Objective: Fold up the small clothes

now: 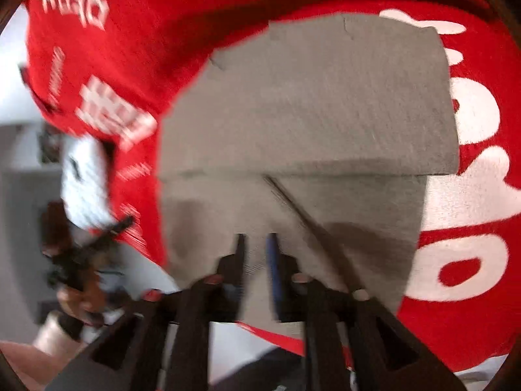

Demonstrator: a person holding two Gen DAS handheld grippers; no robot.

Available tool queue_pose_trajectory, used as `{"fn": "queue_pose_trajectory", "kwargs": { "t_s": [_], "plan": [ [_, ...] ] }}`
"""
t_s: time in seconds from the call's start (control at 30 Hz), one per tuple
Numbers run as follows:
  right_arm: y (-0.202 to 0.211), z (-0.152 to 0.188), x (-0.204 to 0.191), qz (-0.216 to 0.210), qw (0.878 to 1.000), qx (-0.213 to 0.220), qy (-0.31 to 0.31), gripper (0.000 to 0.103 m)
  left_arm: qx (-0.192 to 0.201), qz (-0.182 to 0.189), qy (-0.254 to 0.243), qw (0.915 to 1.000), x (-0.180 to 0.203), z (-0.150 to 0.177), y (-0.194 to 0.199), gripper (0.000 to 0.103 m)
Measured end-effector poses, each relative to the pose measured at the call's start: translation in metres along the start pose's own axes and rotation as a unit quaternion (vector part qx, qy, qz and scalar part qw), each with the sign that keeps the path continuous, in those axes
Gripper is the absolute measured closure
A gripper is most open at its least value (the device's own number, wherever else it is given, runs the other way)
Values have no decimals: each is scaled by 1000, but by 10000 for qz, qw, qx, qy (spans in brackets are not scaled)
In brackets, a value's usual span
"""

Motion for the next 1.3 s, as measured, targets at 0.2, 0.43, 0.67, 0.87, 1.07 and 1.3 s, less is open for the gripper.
{"fn": "queue_pose_trajectory", "kwargs": {
  "t_s": [0.2,0.43,0.67,0.87,1.07,1.3],
  "plan": [
    [-34,6,-3,815,9887,-258,1235,38,-327,-373,-374,9981,1,20,-6,31],
    [-66,10,-23,1308,9607,-430,2411,96,-730,-557,-605,9939,-8,39,-17,31],
    [39,14,-52,1905,9295,829,3046,97,-910,-204,-754,9928,-15,43,-27,31],
    [84,42,0,2824,9310,769,2180,97,-1082,157,-1367,9846,3,50,-26,31],
    [70,92,30,3063,9302,198,2014,97,-1479,349,-2107,9657,30,76,-46,31],
    [51,146,57,3021,9381,-417,1642,97,-1520,495,-2064,9653,34,66,-50,31]
  ]
}}
Point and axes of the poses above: each gripper's, at about its wrist camera, not at the fingertips, and y roughly against the way its jaws point, x to its right, z to its underside, the point moved 8 cm from there along -y, roughly the way its jaws point, and after that the axes turned 14 degrees about x, right-handed, at the moved point
